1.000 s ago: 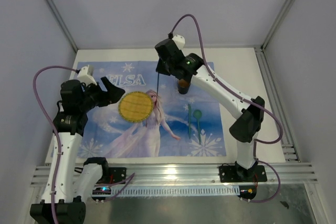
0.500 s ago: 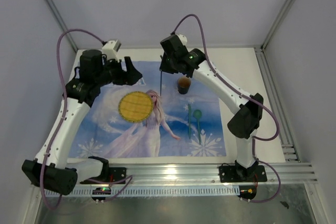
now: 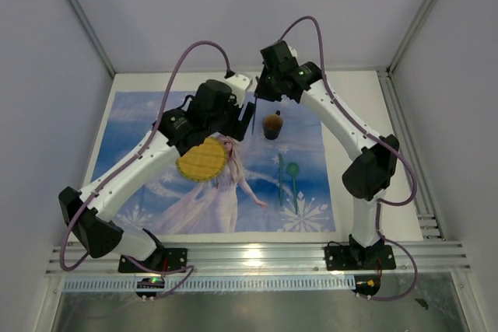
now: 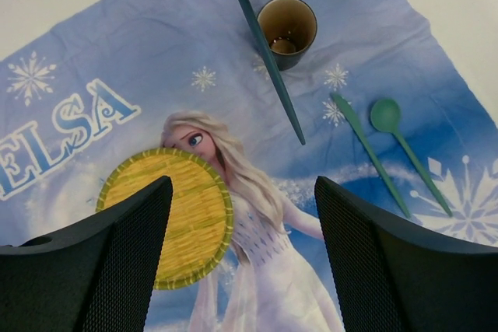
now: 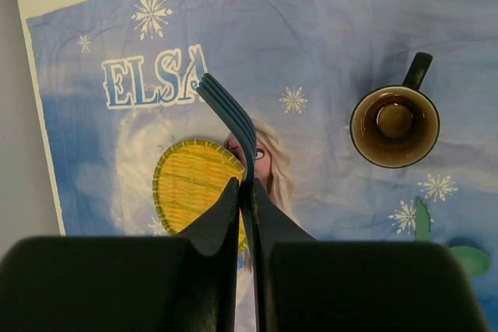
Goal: Set the dinner table for one person
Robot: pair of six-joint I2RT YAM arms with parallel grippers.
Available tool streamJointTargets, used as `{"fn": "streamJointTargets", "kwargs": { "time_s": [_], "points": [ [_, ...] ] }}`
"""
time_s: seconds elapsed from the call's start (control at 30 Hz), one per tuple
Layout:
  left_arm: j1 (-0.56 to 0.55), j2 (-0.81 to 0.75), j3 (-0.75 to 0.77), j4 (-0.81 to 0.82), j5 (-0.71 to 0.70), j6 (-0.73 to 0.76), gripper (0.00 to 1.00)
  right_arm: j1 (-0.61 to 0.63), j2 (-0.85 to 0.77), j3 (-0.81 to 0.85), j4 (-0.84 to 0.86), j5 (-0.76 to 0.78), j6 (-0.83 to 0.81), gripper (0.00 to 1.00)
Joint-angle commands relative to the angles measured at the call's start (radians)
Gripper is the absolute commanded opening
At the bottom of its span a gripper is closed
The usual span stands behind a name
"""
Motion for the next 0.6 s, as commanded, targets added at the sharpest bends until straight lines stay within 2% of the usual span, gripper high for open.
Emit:
{"fn": "streamJointTargets", "kwargs": {
  "time_s": [0.0, 0.1, 0.33, 0.57],
  "points": [
    [-0.048, 0.000, -0.031, 0.032, -0.180, 0.039, 0.76, -0.020, -0.011, 0.040, -0.012, -0.046, 0.003, 0.06],
    [-0.093, 0.015, -0.081, 0.095, -0.284, 0.046, 0.75, -0.020, -0.017, 0.037, -0.010, -0.055, 0.018, 0.06],
    [-0.098, 0.067, -0.141, 0.175, -0.407, 0.051, 0.71, -0.021, -0.055, -0.032, 0.037, -0.119, 0.082, 0.06],
    [-0.098, 0.086, -0.127, 0.196, -0.409, 0.051, 0.71, -0.003, -0.097, -0.125, 0.067, -0.121, 0.102, 0.06]
  ]
}}
